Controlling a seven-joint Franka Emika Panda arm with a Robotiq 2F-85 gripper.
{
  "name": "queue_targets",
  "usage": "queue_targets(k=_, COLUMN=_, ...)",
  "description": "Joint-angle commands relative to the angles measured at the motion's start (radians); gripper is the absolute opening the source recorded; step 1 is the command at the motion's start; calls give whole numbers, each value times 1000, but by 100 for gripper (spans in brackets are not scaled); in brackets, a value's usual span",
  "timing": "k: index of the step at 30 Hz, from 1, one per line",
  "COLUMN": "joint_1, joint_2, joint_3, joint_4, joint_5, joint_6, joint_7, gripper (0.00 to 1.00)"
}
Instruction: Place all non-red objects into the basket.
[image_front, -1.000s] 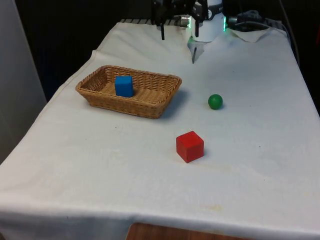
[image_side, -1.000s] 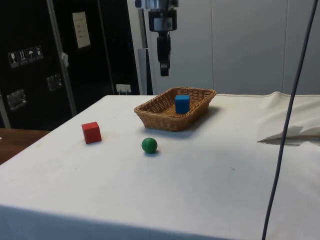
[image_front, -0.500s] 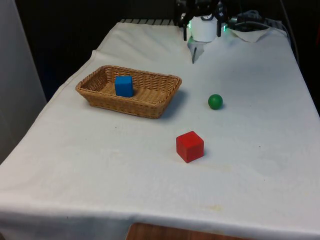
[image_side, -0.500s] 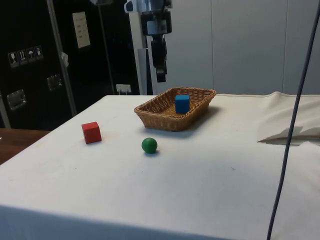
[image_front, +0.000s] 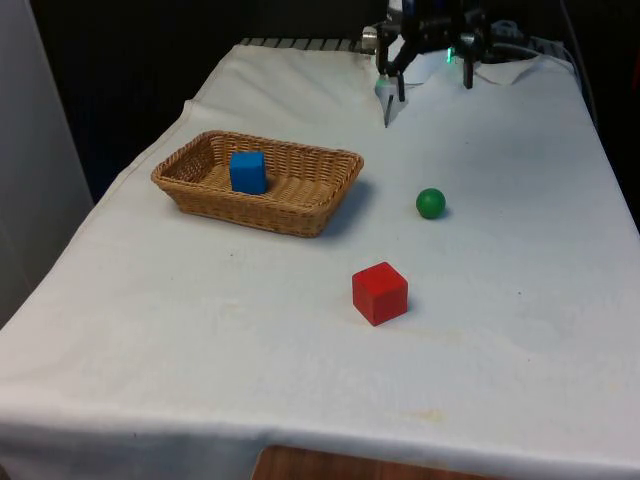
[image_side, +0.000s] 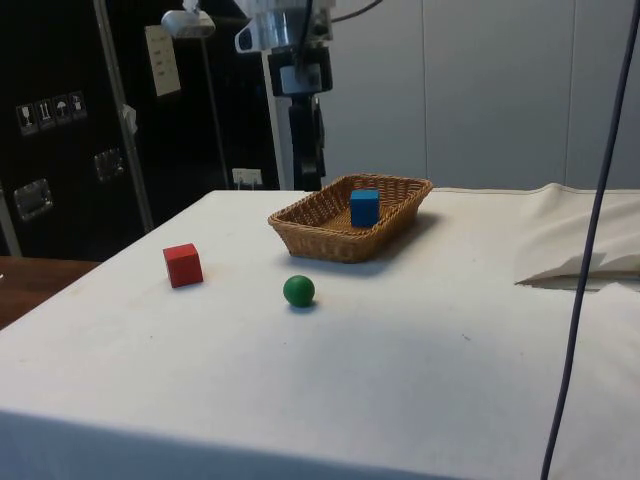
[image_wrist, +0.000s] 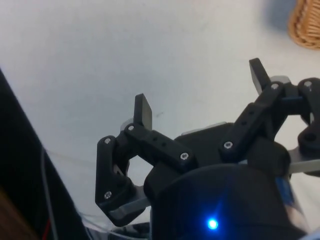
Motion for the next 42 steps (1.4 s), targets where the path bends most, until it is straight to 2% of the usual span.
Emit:
queue_targets(k=1, joint_1=4, joint_2=3, joint_3=5, joint_4=-4, joint_5=13, joint_6=16, joint_7=0, gripper=100)
queue_targets(k=4, joint_1=3, joint_2=11, joint_3=17, joint_4=-7, joint_5=27, joint_6=35, joint_7=1, gripper=100)
queue_targets(k=5, joint_1=0, joint_2=9, joint_3=13, joint_4=-3, joint_5=15, joint_6=16, joint_7=1, gripper=100)
queue_targets(k=6, joint_1=3, joint_2=14, joint_3=20, joint_4=-9, joint_5=31, joint_6=43, joint_7=1, gripper=100)
queue_targets(k=9, joint_1=3, joint_2=30, joint_3=33, joint_4=-8, joint_5=42, joint_6=71, joint_7=4, gripper=100)
queue_targets(k=13, joint_1=0, joint_2=37, joint_3=38, joint_4=-7, joint_5=38, joint_6=76, joint_7=4, gripper=100)
queue_targets(k=20, joint_1=3, joint_2=54, joint_3=59, joint_4=-17, joint_5=42, joint_6=127, joint_7=20, gripper=100)
queue_targets(k=21, joint_1=0, joint_2=50, joint_3=58, joint_4=-14, joint_5=38, joint_6=108, joint_7=16, gripper=100)
queue_targets(k=22, joint_1=3, joint_2=59, joint_3=61, joint_4=-18, joint_5=41, joint_6=136, joint_7=22, gripper=100)
queue_targets(k=26, joint_1=3, joint_2=82, joint_3=70, joint_4=-23, joint_5=29, joint_6=179, joint_7=34, gripper=100)
queue_targets(k=29, joint_1=4, joint_2=93, joint_3=72, joint_4=-26, joint_5=24, joint_6=204, joint_7=39, gripper=100)
queue_targets(k=30, joint_1=0, joint_2=94, joint_3=75, joint_4=-21, joint_5=38, joint_6=187, joint_7=23, gripper=100)
queue_targets(k=31, joint_1=5, joint_2=101, joint_3=74, joint_4=-30, joint_5=22, joint_6=223, joint_7=41, gripper=100)
queue_targets(k=38, joint_1=6, joint_2=132, joint_3=79, joint_4=-42, joint_5=13, joint_6=294, joint_7=45, gripper=100)
queue_targets(k=39, joint_1=1, joint_2=126, joint_3=84, joint_4=-37, joint_5=34, joint_6=269, joint_7=25, gripper=100)
queue_targets(k=40, joint_1=6, joint_2=142, joint_3=79, joint_4=-44, joint_5=11, joint_6=312, joint_7=45, gripper=100)
queue_targets(k=42, joint_1=6, joint_2=155, joint_3=77, joint_4=-43, joint_5=8, joint_6=332, joint_7=44, gripper=100)
